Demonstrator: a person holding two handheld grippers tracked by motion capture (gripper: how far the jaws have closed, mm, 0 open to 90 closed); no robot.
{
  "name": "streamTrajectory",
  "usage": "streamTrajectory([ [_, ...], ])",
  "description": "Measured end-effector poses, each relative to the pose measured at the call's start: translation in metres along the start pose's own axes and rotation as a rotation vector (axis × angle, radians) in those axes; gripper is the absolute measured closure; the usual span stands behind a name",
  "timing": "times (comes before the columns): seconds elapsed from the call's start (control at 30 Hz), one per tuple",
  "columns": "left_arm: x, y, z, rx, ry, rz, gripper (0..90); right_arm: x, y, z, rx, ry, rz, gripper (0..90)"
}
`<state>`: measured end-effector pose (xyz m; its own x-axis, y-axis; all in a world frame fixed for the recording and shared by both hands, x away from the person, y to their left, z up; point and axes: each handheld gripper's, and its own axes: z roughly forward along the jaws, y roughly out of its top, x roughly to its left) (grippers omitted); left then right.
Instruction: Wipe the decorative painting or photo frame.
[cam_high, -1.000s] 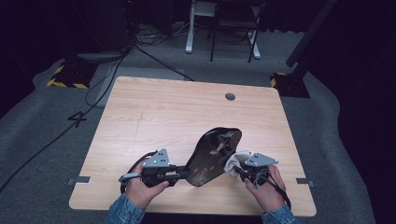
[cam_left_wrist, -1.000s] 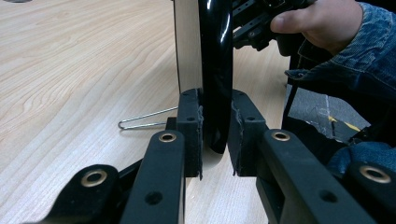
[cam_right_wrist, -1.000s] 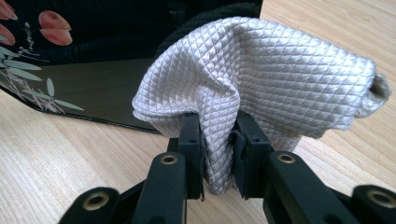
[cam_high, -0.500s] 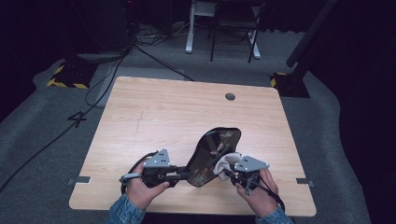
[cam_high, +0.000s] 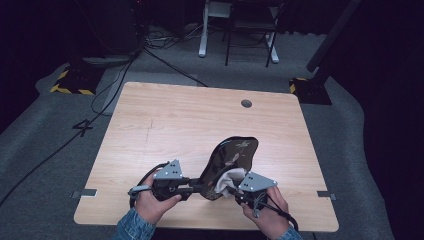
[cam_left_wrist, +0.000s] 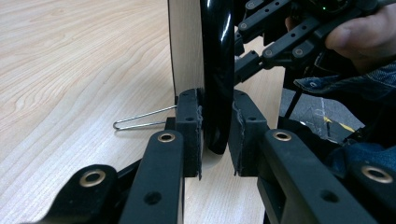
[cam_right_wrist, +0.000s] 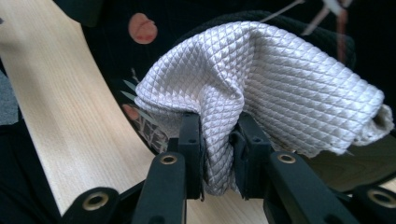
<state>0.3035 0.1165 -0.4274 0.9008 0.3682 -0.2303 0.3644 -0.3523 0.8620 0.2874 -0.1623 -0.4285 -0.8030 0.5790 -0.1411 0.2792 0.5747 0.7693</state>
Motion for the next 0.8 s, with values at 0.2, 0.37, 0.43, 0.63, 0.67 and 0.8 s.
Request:
streamTrajectory([
  [0.2, 0.000, 0.000, 0.000, -0.001, 0.000, 0.002, 76.1, -0.003, -0.005, 0.004, 0.011, 0.008, 0.018, 75.1],
  [0.37, 0.001, 0.000, 0.000, 0.000, 0.001, 0.003, 76.3, -0.010, -0.013, 0.007, 0.038, -0.002, 0.040, 75.1],
  [0.43, 0.001, 0.000, 0.000, 0.000, 0.001, 0.003, 76.2, -0.014, -0.018, 0.009, 0.051, -0.009, 0.054, 75.1],
  [0.63, 0.001, 0.000, 0.000, -0.001, -0.002, 0.002, 76.2, -0.022, -0.027, 0.011, 0.076, -0.025, 0.078, 75.2],
  [0.67, 0.001, 0.000, 0.000, -0.001, -0.002, 0.001, 76.2, -0.024, -0.029, 0.011, 0.080, -0.029, 0.082, 75.1],
  [0.8, 0.001, 0.000, 0.000, 0.001, -0.003, 0.002, 76.2, -0.031, -0.037, 0.013, 0.100, -0.043, 0.103, 75.1],
])
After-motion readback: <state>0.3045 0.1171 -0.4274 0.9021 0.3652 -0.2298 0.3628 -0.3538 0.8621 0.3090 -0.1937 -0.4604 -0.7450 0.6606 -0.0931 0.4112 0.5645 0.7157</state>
